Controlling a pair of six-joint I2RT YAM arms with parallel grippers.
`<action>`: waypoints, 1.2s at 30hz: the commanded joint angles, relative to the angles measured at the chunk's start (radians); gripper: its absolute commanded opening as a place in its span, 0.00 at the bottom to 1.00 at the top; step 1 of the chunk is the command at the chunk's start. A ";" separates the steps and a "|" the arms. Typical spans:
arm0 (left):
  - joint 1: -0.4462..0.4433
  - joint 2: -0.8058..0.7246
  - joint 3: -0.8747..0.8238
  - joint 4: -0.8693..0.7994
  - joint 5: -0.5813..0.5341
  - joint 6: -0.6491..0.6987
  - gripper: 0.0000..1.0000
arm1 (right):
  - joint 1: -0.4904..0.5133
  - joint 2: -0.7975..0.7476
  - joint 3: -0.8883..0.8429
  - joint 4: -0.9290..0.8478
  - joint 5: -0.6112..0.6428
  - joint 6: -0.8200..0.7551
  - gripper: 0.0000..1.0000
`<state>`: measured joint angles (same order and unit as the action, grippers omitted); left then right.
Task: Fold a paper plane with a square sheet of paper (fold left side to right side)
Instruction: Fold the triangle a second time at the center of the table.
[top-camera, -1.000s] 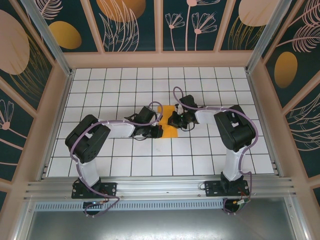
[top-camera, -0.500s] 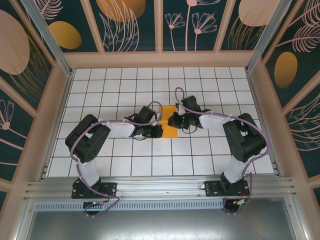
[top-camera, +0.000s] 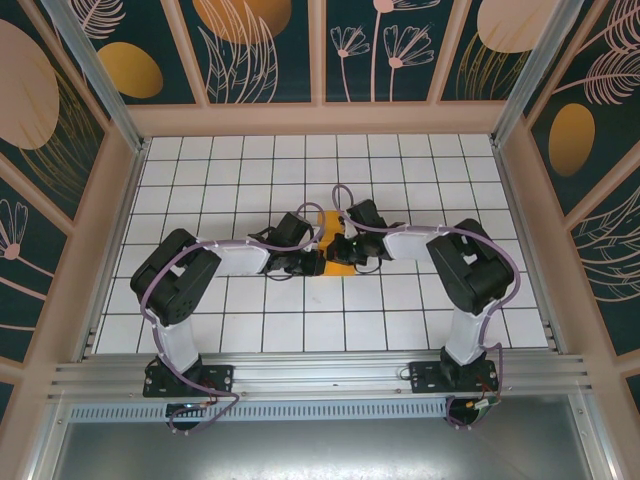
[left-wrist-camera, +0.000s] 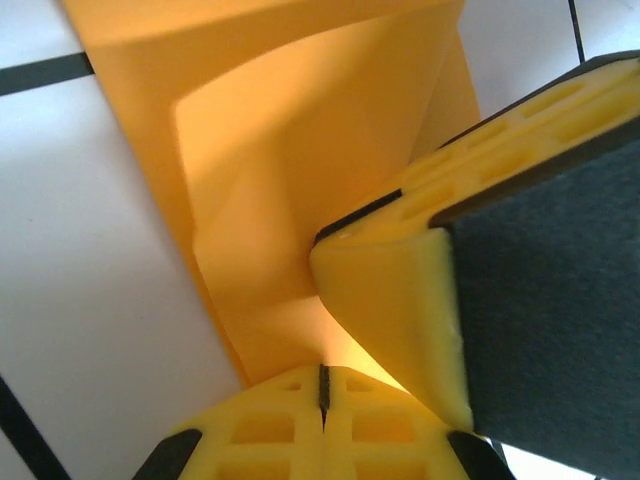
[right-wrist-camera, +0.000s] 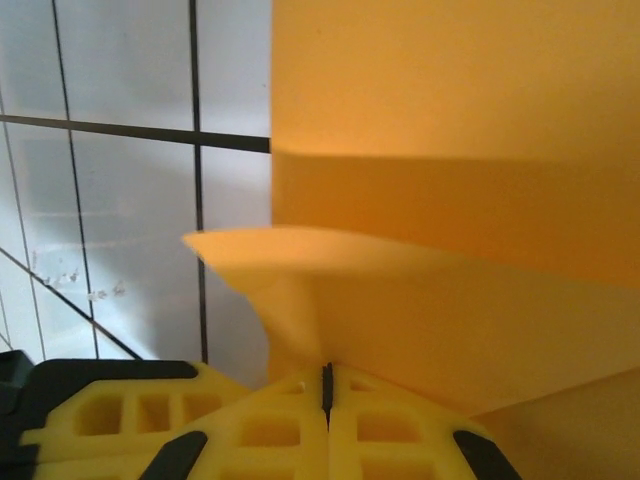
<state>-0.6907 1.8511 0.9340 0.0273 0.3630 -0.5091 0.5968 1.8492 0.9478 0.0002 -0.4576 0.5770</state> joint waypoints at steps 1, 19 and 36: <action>0.004 0.032 -0.018 -0.017 -0.009 0.016 0.00 | 0.009 0.030 0.023 -0.043 0.042 -0.029 0.00; 0.003 0.037 -0.039 -0.019 -0.012 0.017 0.00 | -0.114 0.017 0.024 -0.053 0.070 -0.092 0.00; 0.004 0.031 -0.043 -0.015 -0.011 0.017 0.00 | -0.238 0.022 0.056 -0.078 0.066 -0.135 0.00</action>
<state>-0.6907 1.8565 0.9226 0.0727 0.3592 -0.5091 0.3740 1.8622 0.9806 -0.0532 -0.4343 0.4690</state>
